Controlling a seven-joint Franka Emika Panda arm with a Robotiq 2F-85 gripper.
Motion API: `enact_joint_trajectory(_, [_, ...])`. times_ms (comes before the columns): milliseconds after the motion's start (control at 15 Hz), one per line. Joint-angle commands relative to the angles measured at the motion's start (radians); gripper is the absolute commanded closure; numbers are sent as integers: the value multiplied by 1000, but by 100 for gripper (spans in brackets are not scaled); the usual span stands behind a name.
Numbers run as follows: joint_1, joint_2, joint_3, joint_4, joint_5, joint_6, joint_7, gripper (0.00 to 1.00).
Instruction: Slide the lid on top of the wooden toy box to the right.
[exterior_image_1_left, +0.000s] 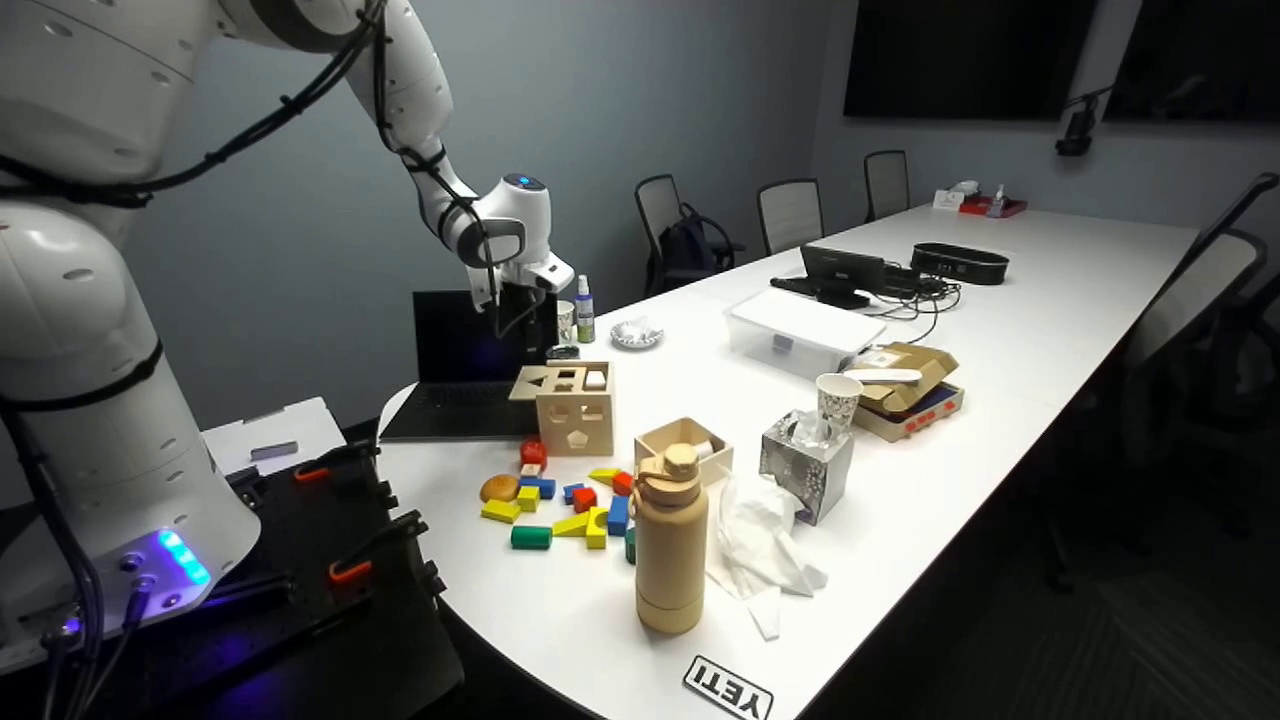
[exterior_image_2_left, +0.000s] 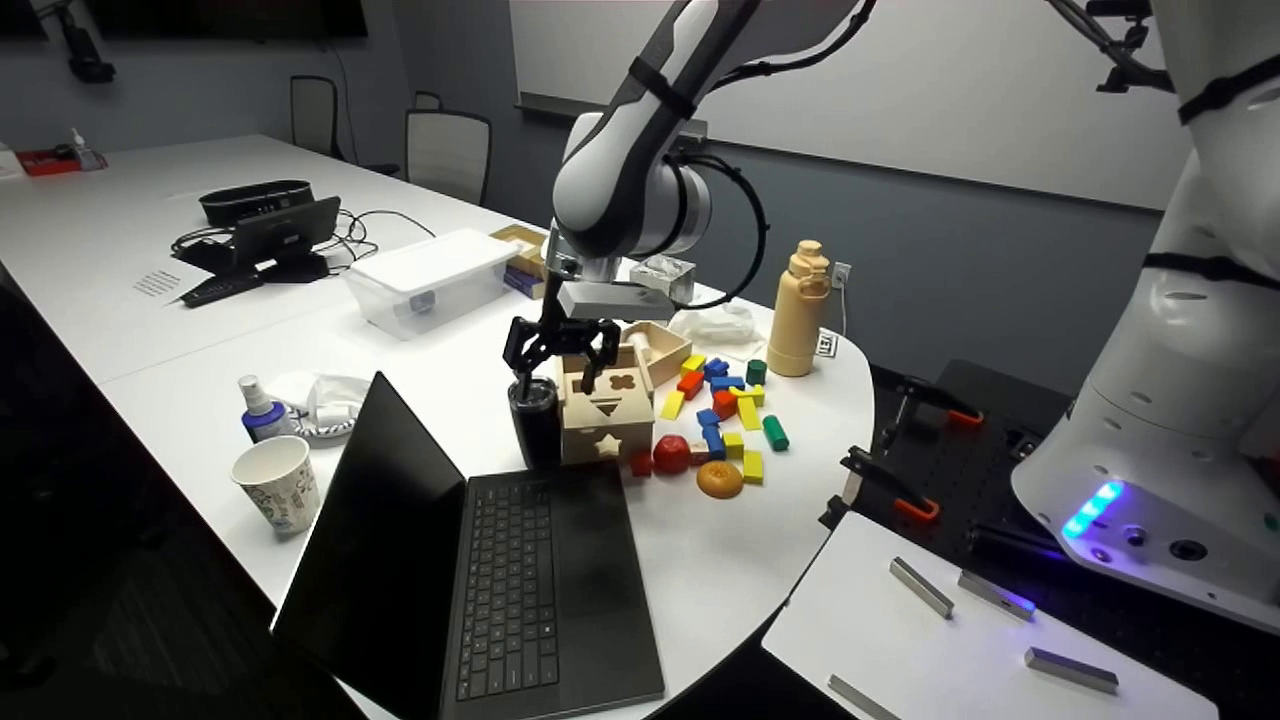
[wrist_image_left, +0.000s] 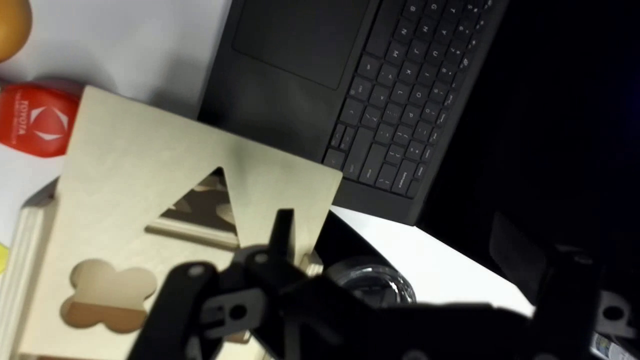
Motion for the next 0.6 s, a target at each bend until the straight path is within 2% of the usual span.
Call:
enact_joint_trajectory(0, [-12,65,23,73,47,-73,-8,0])
enact_joint_trajectory(267, [-42,94,84,94,111,-105,-45,0])
enact_joint_trajectory(533, [-50,86,115,83,154,-139,-57,0])
